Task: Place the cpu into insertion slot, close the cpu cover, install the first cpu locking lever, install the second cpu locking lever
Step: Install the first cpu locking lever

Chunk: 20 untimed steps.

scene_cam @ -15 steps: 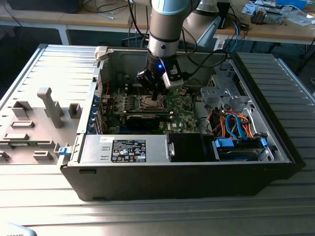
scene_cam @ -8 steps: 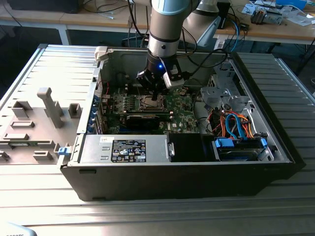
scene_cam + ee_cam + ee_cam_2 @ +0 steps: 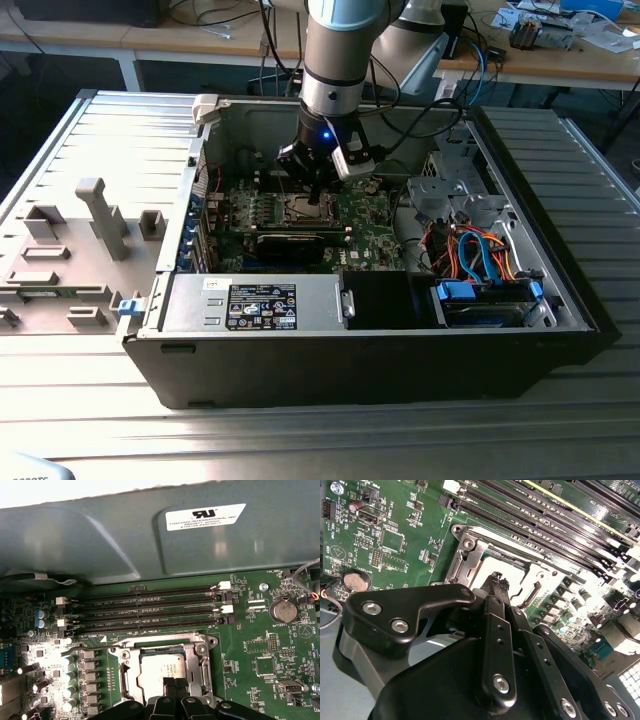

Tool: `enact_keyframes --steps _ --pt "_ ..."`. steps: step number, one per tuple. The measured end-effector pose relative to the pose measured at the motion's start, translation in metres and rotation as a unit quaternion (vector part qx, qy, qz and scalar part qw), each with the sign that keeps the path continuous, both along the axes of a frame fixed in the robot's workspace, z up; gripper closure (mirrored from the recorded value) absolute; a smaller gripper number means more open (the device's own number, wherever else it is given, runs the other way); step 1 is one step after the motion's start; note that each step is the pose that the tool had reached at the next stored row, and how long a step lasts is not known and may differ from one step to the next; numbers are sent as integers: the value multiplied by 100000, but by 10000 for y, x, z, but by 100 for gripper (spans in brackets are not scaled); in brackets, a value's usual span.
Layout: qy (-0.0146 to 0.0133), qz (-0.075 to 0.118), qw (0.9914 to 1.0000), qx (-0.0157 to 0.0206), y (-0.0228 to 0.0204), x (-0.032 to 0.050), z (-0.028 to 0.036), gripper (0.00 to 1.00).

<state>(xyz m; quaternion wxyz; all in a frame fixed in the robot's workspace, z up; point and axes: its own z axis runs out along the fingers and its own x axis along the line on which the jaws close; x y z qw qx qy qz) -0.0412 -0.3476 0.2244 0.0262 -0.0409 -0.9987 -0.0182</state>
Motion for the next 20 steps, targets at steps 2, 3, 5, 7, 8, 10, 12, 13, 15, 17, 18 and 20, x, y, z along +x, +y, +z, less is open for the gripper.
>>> enact_keyframes --steps 2,3,5,7,8,10,12,13,15,17,18,20 --pt "0 140 100000 -1 0 0 0 89" --pt "0 238 100000 2 0 0 0 89" --pt "-2 352 99999 3 0 0 0 89" --pt "-2 464 99999 1 0 0 0 89" --pt "-1 511 99999 2 0 0 0 89" --pt "-2 601 99998 1 0 0 0 89" --pt "0 698 99998 0 0 0 0 89" --pt "-1 744 99997 2 0 0 0 89" --pt "0 875 99996 1 0 0 0 89" --pt "-1 1024 99995 2 0 0 0 89" --pt "-1 1098 99994 2 0 0 0 89" --pt "0 1176 99993 -2 0 0 0 89"
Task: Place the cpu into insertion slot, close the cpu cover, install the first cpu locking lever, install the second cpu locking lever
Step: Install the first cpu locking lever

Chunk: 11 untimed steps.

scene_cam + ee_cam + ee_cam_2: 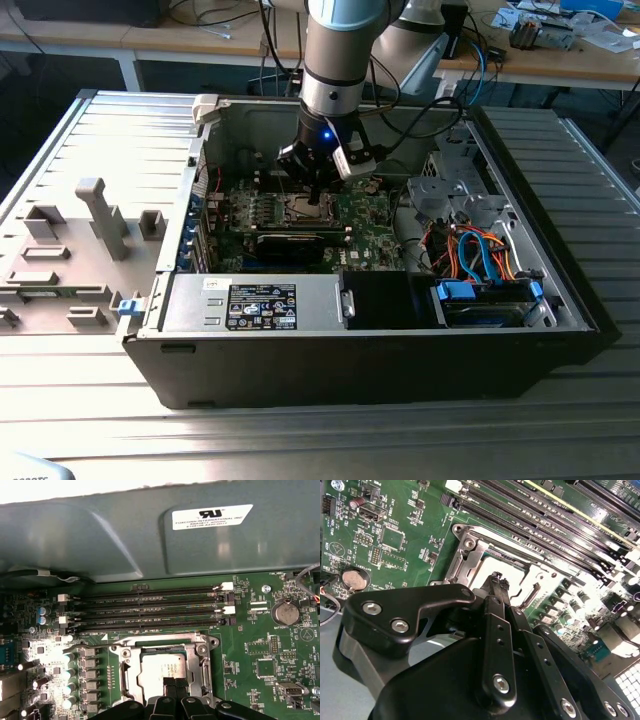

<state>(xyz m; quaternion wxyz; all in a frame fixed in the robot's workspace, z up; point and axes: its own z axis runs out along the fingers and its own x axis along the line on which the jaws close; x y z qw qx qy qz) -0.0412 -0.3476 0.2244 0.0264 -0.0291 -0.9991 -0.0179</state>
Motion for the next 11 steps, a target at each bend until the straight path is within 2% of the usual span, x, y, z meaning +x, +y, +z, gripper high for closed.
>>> enact_keyframes --steps 11 --pt "-2 718 99997 4 0 0 0 89"
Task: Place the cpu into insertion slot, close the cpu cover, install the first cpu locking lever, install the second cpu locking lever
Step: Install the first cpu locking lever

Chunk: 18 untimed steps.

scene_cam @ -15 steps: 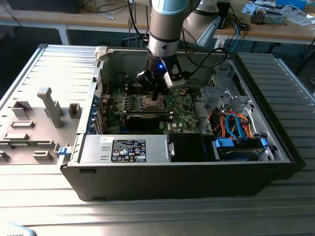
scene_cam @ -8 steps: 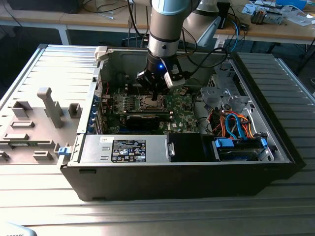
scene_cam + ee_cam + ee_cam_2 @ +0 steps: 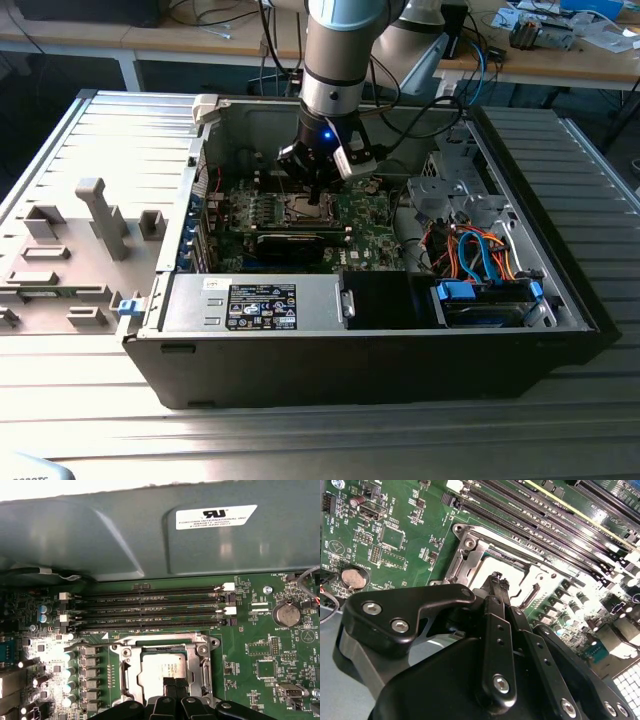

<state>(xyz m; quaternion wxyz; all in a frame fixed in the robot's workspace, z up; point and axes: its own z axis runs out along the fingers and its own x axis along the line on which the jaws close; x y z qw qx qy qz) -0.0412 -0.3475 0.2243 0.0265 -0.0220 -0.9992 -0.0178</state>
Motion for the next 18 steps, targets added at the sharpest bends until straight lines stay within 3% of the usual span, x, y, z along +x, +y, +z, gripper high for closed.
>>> enact_keyframes --steps 18 --pt "-1 1196 99993 -2 0 0 0 89"
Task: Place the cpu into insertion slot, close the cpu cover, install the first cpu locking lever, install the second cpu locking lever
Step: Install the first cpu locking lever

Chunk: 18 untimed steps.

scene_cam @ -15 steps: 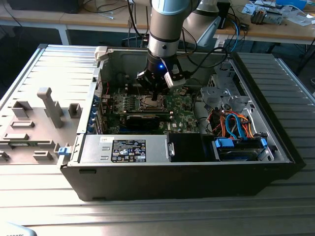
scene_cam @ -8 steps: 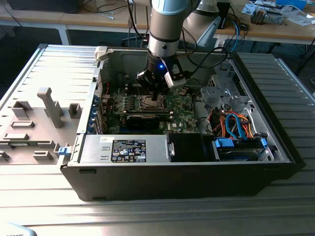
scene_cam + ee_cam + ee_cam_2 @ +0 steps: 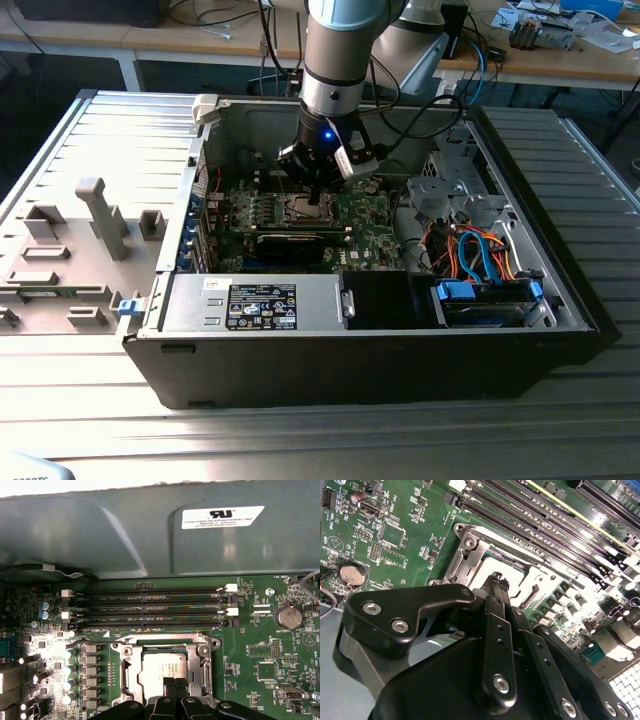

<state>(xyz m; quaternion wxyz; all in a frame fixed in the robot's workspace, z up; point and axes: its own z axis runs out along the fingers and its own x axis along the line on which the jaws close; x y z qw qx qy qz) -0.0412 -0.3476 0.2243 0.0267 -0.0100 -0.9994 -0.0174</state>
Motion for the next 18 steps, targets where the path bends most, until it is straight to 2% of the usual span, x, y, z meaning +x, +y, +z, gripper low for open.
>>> enact_keyframes --steps 18 --pt "1 1071 99994 2 0 0 0 89"
